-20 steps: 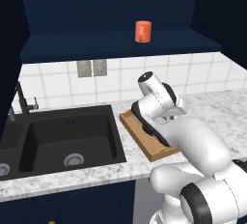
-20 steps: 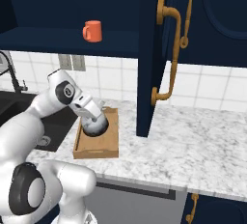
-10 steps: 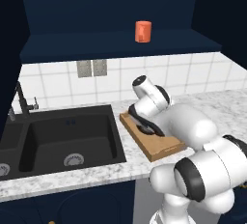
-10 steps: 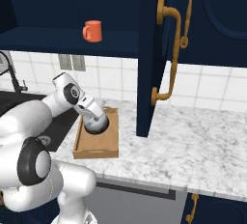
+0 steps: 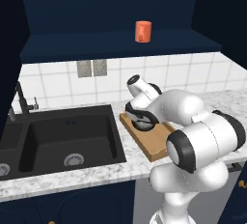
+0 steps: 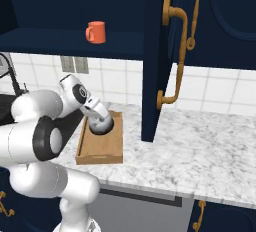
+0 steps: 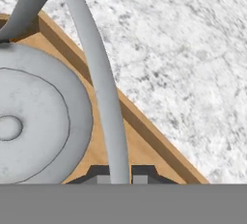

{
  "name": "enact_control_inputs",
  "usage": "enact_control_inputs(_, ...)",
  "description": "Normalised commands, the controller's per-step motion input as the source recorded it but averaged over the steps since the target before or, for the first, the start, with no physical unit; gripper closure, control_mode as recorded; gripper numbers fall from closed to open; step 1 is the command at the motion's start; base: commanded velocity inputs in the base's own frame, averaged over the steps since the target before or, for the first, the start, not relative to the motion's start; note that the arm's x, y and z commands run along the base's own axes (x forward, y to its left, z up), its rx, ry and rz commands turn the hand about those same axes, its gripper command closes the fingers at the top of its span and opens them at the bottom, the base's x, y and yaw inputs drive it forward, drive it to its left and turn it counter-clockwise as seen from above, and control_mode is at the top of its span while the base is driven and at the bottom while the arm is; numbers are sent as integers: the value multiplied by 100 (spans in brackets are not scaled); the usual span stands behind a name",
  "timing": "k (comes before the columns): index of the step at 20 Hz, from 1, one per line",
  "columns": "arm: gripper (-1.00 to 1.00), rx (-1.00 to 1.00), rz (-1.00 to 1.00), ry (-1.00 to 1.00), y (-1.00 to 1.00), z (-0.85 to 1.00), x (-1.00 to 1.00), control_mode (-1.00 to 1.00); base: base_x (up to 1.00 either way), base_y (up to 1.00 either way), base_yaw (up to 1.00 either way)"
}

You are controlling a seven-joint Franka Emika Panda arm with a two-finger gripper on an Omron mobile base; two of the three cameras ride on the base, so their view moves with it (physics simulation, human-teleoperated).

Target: Pick the kettle from the counter and place it on the tray. Then pick the mug from the cabinet and place it on the tray. Then close the cabinet doors.

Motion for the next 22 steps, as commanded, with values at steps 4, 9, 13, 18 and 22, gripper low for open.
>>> enact_control_inputs(4,100,0,0,0,0,-17,20,-100,0,0,0)
enact_control_inputs(9,100,0,0,0,0,-20,0,-100,0,0,0)
enact_control_inputs(13,-100,1,0,0,0,-25,-2,-100,0,0,0)
enact_control_inputs(18,-100,5,0,-7,0,-7,-13,-100,0,0,0)
enact_control_inputs(22,-100,9,0,-8,1,19,0,-100,0,0,0)
